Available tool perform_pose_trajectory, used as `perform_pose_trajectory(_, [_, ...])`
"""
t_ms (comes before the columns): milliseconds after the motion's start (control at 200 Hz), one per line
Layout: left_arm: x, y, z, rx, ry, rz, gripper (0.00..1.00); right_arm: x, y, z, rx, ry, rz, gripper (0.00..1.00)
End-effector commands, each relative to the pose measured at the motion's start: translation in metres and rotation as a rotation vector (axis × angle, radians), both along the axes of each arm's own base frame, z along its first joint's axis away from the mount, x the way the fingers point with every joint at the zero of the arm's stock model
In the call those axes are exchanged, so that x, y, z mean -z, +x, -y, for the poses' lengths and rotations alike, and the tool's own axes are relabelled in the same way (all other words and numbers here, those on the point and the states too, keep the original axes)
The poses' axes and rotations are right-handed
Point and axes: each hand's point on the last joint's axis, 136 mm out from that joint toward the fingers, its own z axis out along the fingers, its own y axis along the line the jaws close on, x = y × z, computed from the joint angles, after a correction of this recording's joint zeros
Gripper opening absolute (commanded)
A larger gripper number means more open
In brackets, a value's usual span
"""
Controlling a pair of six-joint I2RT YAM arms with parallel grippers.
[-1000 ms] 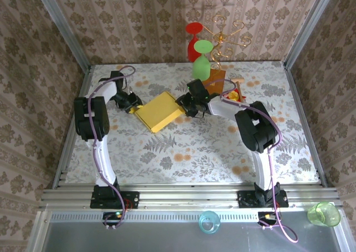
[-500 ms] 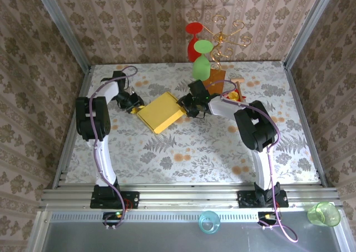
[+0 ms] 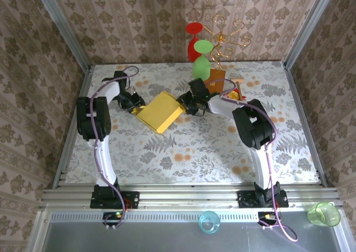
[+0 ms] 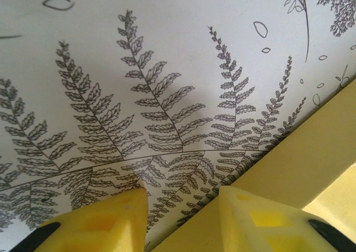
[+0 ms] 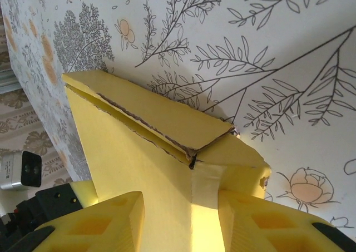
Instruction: Fold the paper box
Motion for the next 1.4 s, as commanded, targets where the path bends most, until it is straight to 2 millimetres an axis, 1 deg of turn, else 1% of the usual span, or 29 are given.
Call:
perform_pose_trajectory(0, [-0.01,-0.012,0.01,0.041,-0.019,-0.002,0.38,0.015,0.0,-0.002,-0.027,-0.006,-0.021,0.41])
perform_pose_trajectory(130, [-0.008,-0.016,0.014,0.049,-0.022,-0.003,0.38,0.024,-0.003,-0.003,-0.039,0.001,-0.041,0.41])
perform_pose_trajectory(250, [-0.008,-0.019,0.018,0.066,-0.018,0.0,0.38,0.028,-0.003,-0.005,-0.045,0.011,-0.047,0.41])
perform_pose_trajectory(295, [-0.009,-0.019,0.019,0.068,-0.019,0.004,0.38,0.025,-0.002,-0.006,-0.046,0.017,-0.044,0.41])
perform_pose_trajectory(600, [-0.009,-0.021,0.026,0.086,-0.03,0.013,0.38,0.028,0.001,-0.012,-0.063,0.038,-0.044,0.41])
perform_pose_trajectory(880, [-0.009,-0.025,0.036,0.105,-0.042,0.016,0.38,0.032,0.001,-0.025,-0.088,0.104,-0.052,0.4])
perform_pose_trajectory(1165, [-0.006,-0.033,0.043,0.076,-0.06,0.003,0.38,0.032,-0.008,-0.036,-0.114,0.132,-0.065,0.43])
perform_pose_trajectory(1305, [-0.006,-0.037,0.043,0.02,-0.072,-0.005,0.38,0.029,-0.015,-0.04,-0.124,0.149,-0.077,0.45])
perform_pose_trajectory(1395, [-0.006,-0.039,0.046,-0.009,-0.089,-0.007,0.38,0.027,-0.019,-0.04,-0.128,0.159,-0.081,0.46])
